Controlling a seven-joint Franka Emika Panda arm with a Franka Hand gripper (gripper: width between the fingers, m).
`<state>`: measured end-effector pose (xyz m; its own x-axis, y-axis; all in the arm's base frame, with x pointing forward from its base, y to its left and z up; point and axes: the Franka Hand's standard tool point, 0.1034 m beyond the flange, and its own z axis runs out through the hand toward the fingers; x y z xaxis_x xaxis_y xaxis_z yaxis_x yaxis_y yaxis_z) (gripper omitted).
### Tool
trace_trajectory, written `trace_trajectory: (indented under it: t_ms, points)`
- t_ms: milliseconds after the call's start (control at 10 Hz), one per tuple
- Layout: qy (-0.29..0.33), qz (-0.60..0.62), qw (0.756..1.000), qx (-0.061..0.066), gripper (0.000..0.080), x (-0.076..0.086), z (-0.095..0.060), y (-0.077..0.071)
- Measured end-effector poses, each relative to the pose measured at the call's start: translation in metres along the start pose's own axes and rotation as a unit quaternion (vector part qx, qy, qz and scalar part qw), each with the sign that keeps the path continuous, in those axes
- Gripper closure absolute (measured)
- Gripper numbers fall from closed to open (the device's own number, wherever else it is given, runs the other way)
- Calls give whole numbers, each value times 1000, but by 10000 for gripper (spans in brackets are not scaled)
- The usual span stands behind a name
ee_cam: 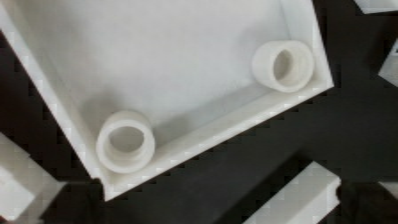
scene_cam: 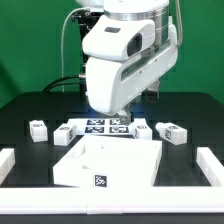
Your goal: Assemble one leg
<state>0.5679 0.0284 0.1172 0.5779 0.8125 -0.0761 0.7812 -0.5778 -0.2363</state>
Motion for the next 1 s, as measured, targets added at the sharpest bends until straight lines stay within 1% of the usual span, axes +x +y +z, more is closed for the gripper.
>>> trace_trajectory:
  t_ms: [900, 1000]
  points:
    - [0, -1, 1000, 0, 150, -1, 1, 0]
    - [6, -15, 1000, -7, 150, -5, 2, 3]
